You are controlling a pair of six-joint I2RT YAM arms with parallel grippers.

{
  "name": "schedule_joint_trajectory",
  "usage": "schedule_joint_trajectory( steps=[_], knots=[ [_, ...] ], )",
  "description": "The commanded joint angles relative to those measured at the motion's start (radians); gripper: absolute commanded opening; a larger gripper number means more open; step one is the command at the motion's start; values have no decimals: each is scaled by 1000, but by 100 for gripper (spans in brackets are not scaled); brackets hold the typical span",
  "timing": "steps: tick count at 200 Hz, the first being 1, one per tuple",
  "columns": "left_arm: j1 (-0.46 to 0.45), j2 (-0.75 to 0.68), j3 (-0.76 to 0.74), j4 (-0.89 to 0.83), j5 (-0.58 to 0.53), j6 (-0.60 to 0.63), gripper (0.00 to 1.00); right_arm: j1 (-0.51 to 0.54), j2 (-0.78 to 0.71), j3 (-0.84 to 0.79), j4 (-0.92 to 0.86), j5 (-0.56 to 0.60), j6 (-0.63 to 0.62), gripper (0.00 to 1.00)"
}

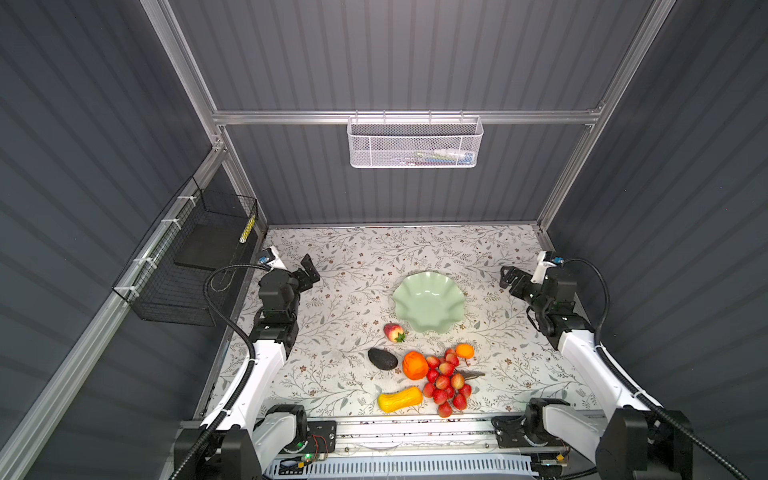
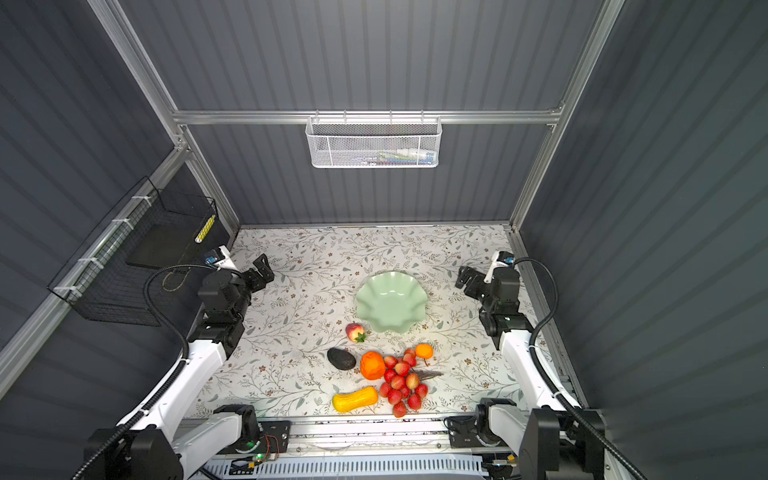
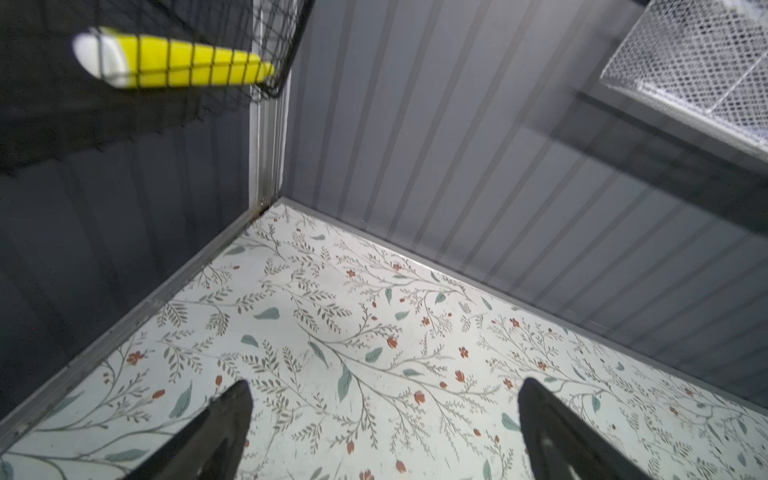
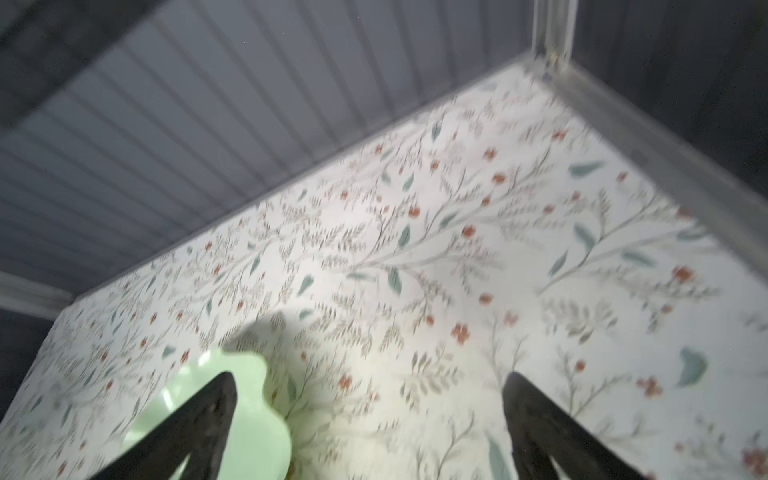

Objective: Place and organize the fake fruits in the fruit bowl
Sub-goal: 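Move the right gripper toward the small orange tangerine beside the bowl, then grasp the small tangerine with the right gripper and drop it into the bowl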

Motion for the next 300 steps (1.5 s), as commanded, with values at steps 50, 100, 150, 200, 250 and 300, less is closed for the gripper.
schedule_joint_trajectory(
  steps=[50, 100, 150, 200, 250, 300],
  knots=[
    [-2, 9, -9, -60, 92, -57, 100, 393, -18, -22, -492, 73, 244, 91],
    [-2, 6, -22, -59, 106, -64, 100, 536, -66, -148, -466, 76, 415, 84],
    [-2, 29, -32, -48, 127, -78, 100, 590, -20, -177, -379, 85, 473, 80],
    [-1, 27, -32, -48, 134, -78, 100, 594, 35, -193, -321, 112, 497, 57],
    [-1, 36, -31, -49, 137, -87, 100, 598, -85, -192, -436, 199, 505, 35],
    [-1, 19, -35, -37, 173, -110, 100, 597, -208, 33, -603, 384, 385, 33]
  ],
)
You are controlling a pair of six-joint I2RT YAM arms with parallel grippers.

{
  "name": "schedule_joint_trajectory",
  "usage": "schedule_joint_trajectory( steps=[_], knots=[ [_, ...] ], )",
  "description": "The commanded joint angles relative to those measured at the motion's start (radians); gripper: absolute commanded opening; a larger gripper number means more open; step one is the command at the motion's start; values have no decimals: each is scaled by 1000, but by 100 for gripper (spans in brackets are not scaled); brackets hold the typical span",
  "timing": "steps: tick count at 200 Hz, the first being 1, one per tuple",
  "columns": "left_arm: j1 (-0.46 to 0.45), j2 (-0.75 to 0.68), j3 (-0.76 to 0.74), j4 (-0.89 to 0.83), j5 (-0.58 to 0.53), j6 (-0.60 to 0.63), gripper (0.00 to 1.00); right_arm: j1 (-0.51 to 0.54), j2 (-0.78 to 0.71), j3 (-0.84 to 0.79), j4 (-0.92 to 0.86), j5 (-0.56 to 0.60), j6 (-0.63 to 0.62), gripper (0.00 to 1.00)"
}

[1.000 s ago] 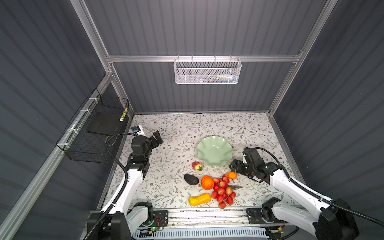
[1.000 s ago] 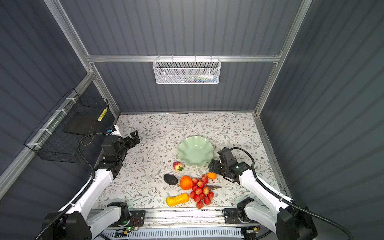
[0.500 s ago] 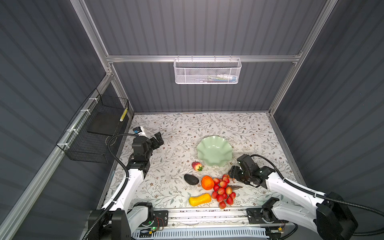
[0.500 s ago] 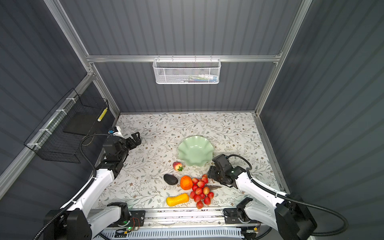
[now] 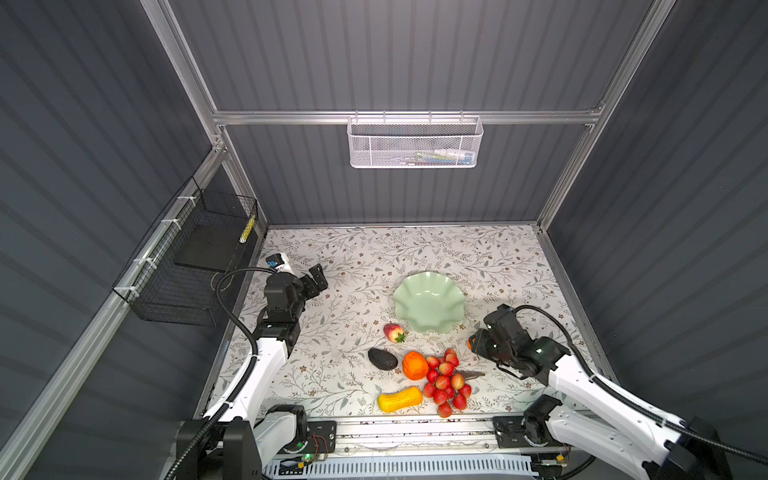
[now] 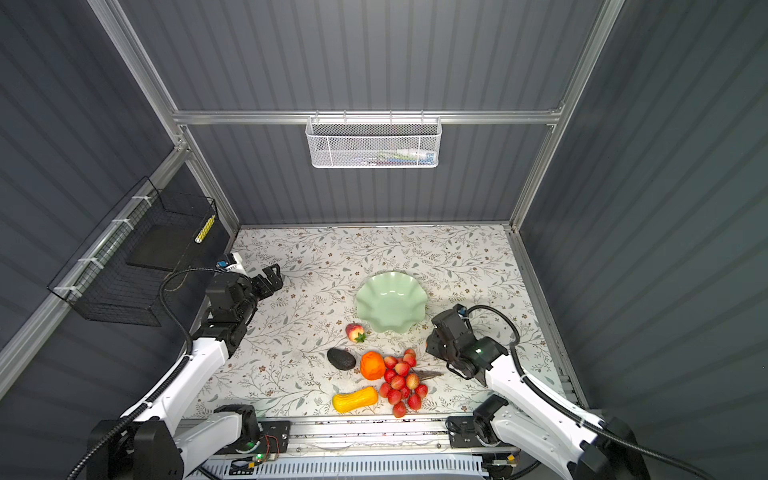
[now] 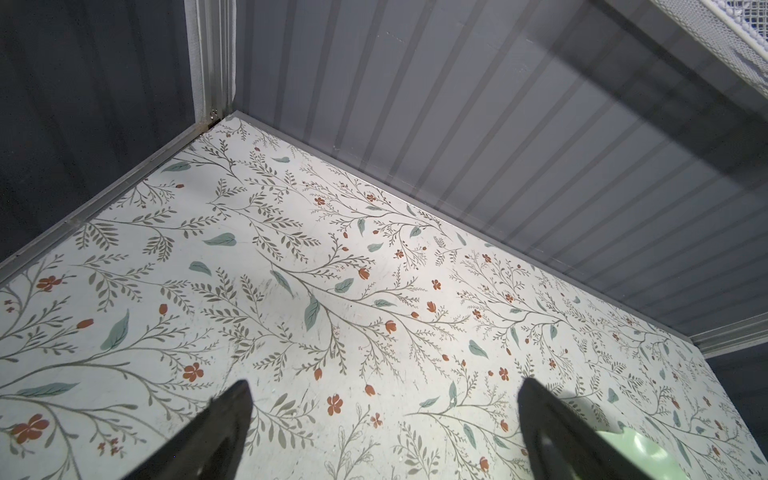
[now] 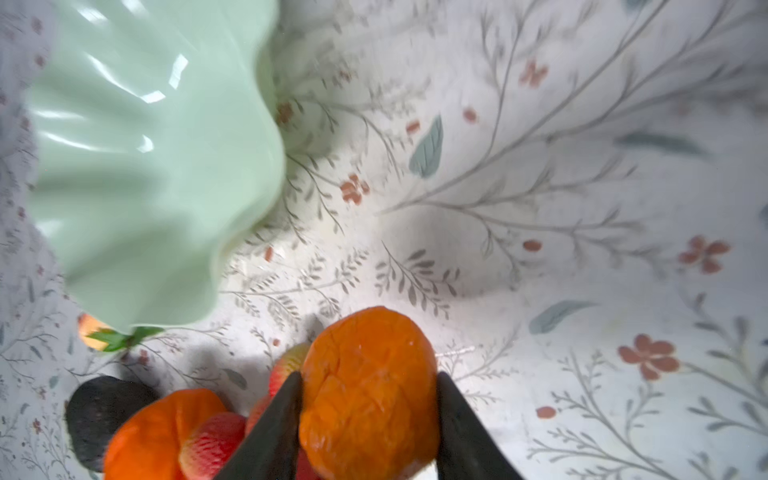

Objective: Place and organize the fake fruits in the fruit bowl
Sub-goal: 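Grasp the small tangerine with the right gripper and drop it into the bowl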

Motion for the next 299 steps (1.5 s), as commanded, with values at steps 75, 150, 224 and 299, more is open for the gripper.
schedule_joint_trajectory(
  steps=[75, 150, 224, 299],
  knots=[
    [-2, -50, -9, -72, 220, -51, 97, 8, 532, 420, 203, 55, -304, 35],
    [-3, -31, 63, -271, 388, 6, 92, 9, 917, 643, 242, 23, -371, 37],
    [-72, 5, 96, -387, 373, 44, 89, 8, 972, 672, 251, -2, -356, 71],
    [-325, 51, 101, -463, 228, 115, 88, -5, 614, 554, 335, 78, -377, 99]
  ],
)
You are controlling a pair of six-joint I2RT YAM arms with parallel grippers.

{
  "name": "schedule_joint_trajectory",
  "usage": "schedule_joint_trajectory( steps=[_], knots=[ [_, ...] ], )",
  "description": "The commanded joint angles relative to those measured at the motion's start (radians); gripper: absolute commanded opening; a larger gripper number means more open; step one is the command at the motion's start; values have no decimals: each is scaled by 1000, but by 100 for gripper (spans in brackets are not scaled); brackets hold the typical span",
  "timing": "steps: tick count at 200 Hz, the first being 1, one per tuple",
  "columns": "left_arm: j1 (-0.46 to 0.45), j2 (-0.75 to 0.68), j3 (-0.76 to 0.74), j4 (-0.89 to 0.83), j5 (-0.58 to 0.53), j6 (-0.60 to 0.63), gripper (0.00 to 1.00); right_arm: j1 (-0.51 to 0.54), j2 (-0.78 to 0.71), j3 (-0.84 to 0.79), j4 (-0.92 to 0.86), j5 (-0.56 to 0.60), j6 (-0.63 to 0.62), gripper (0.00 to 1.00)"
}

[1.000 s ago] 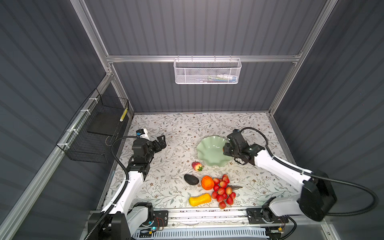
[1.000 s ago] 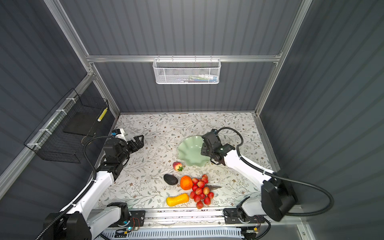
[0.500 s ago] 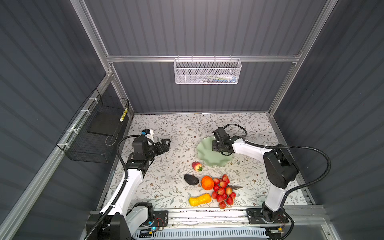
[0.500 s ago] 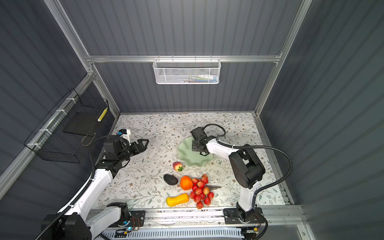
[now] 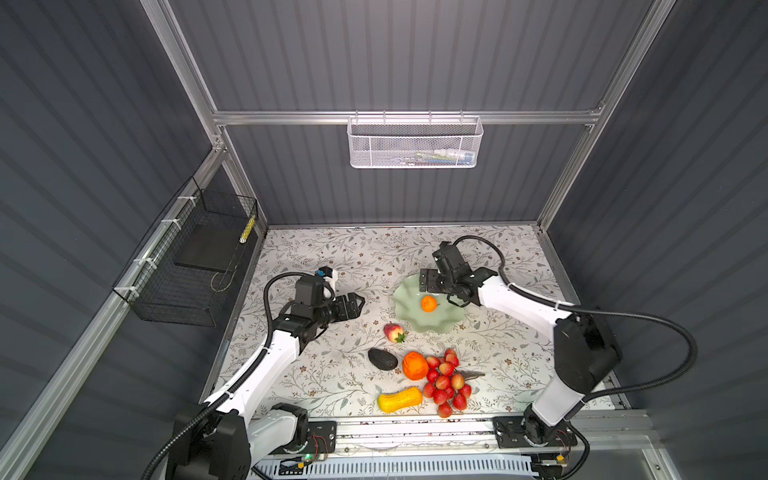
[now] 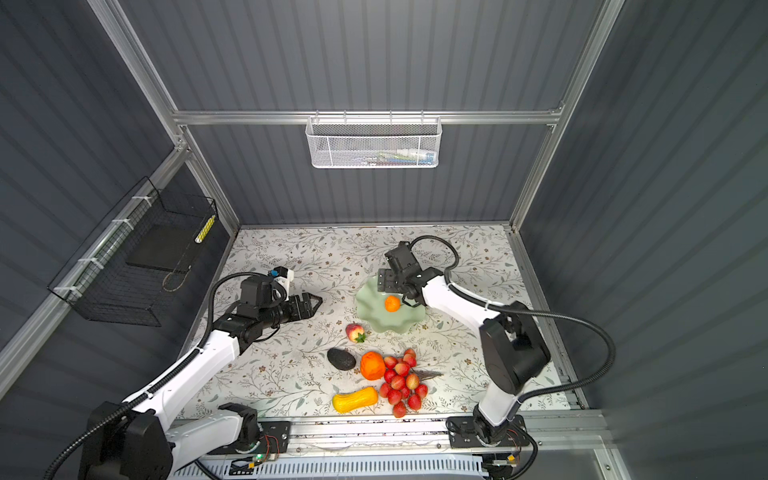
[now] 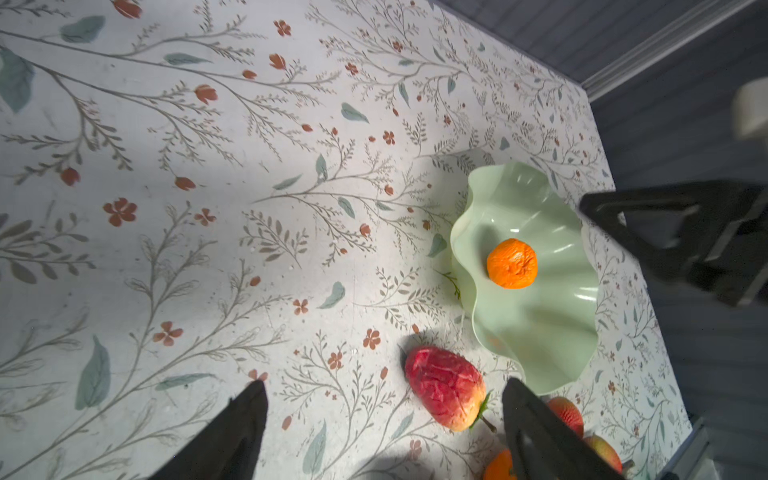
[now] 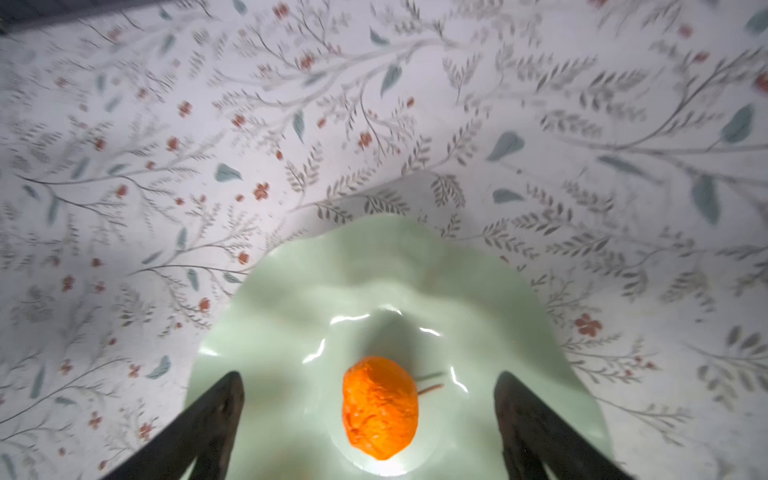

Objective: Place and organize the fake fruits in the fruit bowl
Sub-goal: 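Grasp the small tangerine with the right gripper and drop it into the bowl, then grasp the red-yellow peach with the left gripper while the right gripper withdraws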

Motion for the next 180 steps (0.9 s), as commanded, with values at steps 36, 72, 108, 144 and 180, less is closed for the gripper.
schedule_joint_trajectory(
  steps=[36, 72, 108, 144, 180],
  knots=[
    [-216, 48, 35, -81, -149, 126, 88, -45, -321, -191, 137, 69, 25, 99],
    [-341, 153, 67, -36, -202, 140, 91, -94, -420, -251, 139, 73, 46, 99],
    [-411, 298, 130, -26, -228, 161, 92, -135, -460, -280, 133, 46, 61, 99],
    [-439, 398, 157, 2, -218, 155, 91, -157, -487, -309, 128, 36, 69, 99],
    [-446, 466, 169, 7, -214, 149, 84, -173, -496, -338, 137, 27, 80, 99]
  ],
)
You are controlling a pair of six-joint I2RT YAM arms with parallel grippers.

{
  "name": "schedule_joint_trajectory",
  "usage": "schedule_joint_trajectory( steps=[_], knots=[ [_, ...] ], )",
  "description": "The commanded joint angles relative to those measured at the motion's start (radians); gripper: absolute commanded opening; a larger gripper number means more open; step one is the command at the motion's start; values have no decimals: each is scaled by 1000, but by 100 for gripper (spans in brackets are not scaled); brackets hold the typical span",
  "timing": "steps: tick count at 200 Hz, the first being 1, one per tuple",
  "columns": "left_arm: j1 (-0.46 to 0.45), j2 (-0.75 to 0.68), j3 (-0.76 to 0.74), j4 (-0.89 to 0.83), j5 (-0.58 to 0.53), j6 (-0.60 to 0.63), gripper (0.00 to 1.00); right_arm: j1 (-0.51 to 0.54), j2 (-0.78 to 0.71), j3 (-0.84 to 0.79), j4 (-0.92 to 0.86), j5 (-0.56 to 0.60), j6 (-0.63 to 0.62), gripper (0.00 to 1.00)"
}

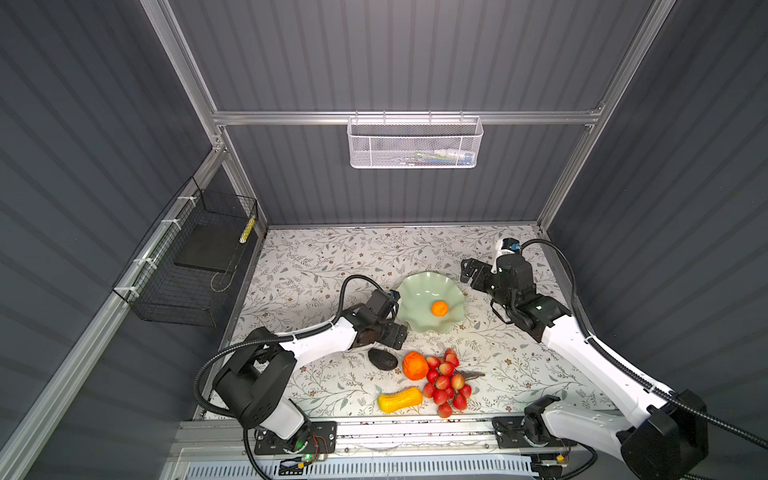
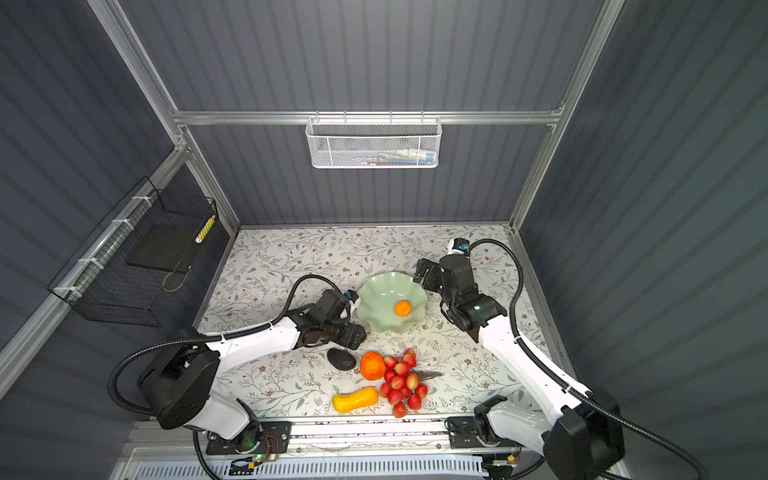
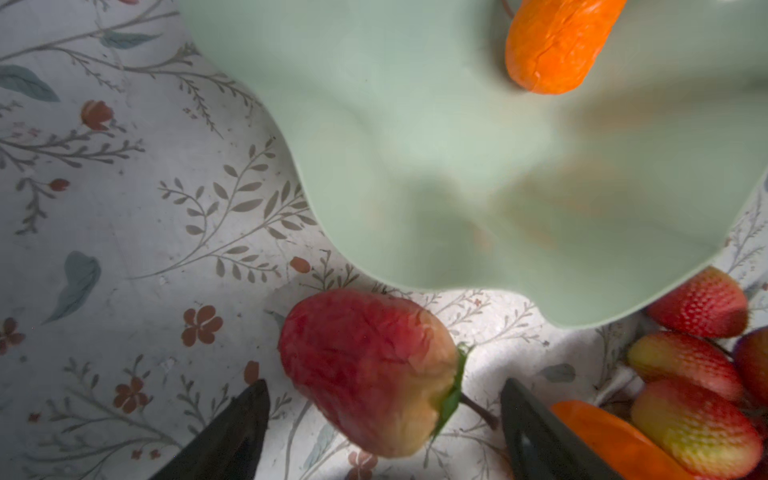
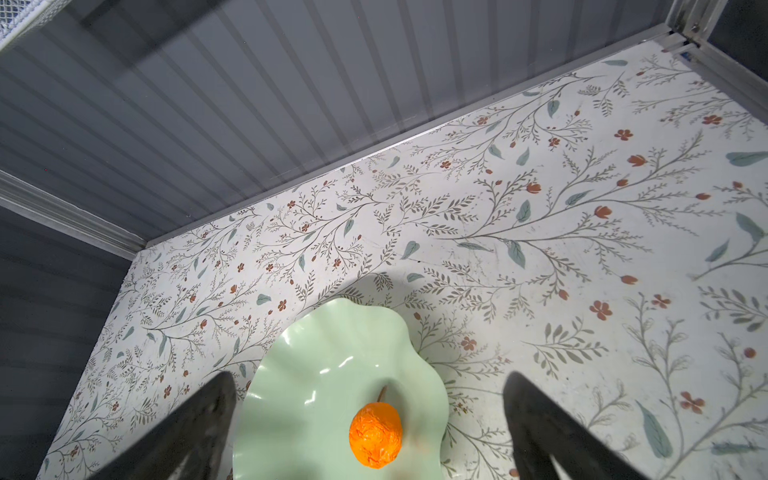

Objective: Place and organize the fake fruits in the fruit bowl
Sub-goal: 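Grasp the red-yellow peach with the left gripper while the right gripper withdraws, then carry the peach over the bowl with the left gripper and release it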

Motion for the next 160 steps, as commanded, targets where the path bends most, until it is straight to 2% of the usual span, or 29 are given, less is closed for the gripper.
schedule_joint_trajectory(
  steps=[1, 32, 57, 104, 124, 142, 160],
  knots=[
    [-8, 34, 30, 14, -7, 11, 83, -12, -12, -25, 5, -12, 16, 99],
    [-9, 49, 30, 17, -42, 0, 64, -23, -12, -38, 14, -26, 18, 99],
    [-8, 9, 17, 1, -70, -2, 50, -27, -9, -42, 20, -32, 21, 99],
    [-7, -237, -25, -139, -173, -14, 47, -31, 3, -51, 41, -42, 30, 99],
    [-7, -340, 9, -196, -180, 13, 47, -35, 12, -51, 49, -50, 35, 99],
    [-7, -367, 69, -213, -173, 47, 47, -38, 17, -52, 48, -57, 37, 99],
    [-7, -324, 136, -177, -148, 76, 48, -39, 6, -56, 44, -61, 39, 99]
  ],
)
